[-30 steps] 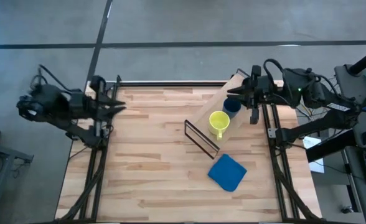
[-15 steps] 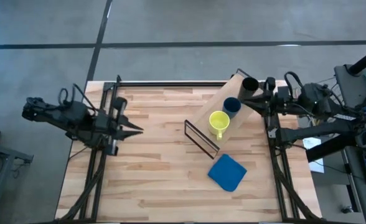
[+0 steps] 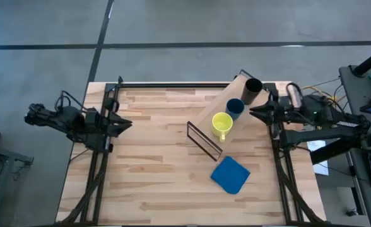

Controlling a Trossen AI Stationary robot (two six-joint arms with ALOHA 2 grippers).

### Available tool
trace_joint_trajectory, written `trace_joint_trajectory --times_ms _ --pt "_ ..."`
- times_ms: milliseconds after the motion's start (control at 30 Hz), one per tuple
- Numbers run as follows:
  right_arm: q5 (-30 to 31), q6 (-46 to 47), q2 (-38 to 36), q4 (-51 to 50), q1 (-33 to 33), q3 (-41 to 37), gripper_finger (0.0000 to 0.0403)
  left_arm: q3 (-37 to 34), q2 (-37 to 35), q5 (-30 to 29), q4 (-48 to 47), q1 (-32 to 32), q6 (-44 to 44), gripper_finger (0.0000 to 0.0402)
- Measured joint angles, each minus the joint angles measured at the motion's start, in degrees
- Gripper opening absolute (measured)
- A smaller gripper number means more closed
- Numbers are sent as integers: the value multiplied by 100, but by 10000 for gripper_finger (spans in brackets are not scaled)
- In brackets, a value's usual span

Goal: Stack small to large cups/mugs on shelf
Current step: Return to Home Position

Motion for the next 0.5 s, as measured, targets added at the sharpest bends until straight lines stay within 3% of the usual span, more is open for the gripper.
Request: trace_joint_trajectory --times_ms 200,500 --pt "-2 -54 -518 180 0 -315 63 -852 -482 -23 986 0 -197 19" --pt "-18 666 -1482 650 0 -1559 63 -1568 -663 -147 1303 0 -602 19"
